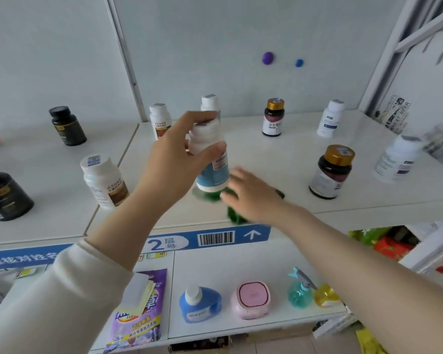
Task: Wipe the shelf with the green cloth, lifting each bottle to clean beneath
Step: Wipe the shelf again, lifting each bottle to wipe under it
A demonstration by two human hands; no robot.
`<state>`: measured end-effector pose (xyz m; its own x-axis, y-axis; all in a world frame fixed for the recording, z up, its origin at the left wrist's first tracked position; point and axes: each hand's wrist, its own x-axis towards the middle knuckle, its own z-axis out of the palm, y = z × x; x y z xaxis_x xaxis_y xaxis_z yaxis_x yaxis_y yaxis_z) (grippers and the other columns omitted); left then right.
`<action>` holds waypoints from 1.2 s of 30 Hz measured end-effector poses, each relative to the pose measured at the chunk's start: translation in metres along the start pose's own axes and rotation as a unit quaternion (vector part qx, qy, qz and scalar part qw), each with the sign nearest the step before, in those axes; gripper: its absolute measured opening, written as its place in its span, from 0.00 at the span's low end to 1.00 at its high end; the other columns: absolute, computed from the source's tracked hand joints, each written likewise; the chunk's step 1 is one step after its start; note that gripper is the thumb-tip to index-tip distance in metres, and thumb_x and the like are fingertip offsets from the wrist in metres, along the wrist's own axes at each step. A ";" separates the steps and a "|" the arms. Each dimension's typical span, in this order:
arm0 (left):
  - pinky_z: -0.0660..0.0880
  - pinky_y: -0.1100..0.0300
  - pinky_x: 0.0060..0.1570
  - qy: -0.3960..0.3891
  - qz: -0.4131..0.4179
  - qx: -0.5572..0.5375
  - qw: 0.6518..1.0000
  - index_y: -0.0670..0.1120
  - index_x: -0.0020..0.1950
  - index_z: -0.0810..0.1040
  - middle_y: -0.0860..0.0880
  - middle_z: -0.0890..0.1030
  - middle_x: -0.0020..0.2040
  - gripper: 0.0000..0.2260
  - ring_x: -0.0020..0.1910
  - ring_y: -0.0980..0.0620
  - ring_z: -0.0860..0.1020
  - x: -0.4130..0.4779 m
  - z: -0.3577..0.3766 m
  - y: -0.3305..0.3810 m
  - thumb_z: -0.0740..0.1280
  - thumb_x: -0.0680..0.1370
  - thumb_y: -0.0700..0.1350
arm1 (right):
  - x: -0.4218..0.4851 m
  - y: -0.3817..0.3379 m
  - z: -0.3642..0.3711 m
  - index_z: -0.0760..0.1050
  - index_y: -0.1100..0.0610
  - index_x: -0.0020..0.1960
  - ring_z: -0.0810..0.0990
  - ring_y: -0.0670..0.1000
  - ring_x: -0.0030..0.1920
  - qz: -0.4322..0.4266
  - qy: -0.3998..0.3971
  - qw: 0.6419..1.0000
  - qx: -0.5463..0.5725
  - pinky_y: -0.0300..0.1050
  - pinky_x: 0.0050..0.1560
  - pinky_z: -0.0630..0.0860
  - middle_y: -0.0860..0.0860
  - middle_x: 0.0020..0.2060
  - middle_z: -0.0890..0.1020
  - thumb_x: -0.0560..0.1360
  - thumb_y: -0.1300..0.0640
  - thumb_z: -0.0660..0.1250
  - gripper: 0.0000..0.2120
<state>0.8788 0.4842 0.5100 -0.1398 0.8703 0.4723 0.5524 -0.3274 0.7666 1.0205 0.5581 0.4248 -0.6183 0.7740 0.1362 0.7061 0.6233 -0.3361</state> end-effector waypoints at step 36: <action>0.70 0.56 0.57 -0.125 0.054 0.312 0.940 0.53 0.62 0.71 0.52 0.74 0.62 0.16 0.57 0.53 0.74 0.079 0.055 0.017 0.63 0.76 0.54 | 0.040 0.022 -0.080 0.32 0.53 0.73 0.40 0.59 0.74 0.086 -0.323 0.916 -0.220 0.55 0.72 0.44 0.58 0.74 0.36 0.78 0.37 0.44 0.34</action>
<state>0.9227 0.5677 0.5366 0.0997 0.9293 0.3556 0.9375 -0.2074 0.2793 1.0396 0.6116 0.4976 -0.4592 0.7264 -0.5114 0.7955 0.5925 0.1272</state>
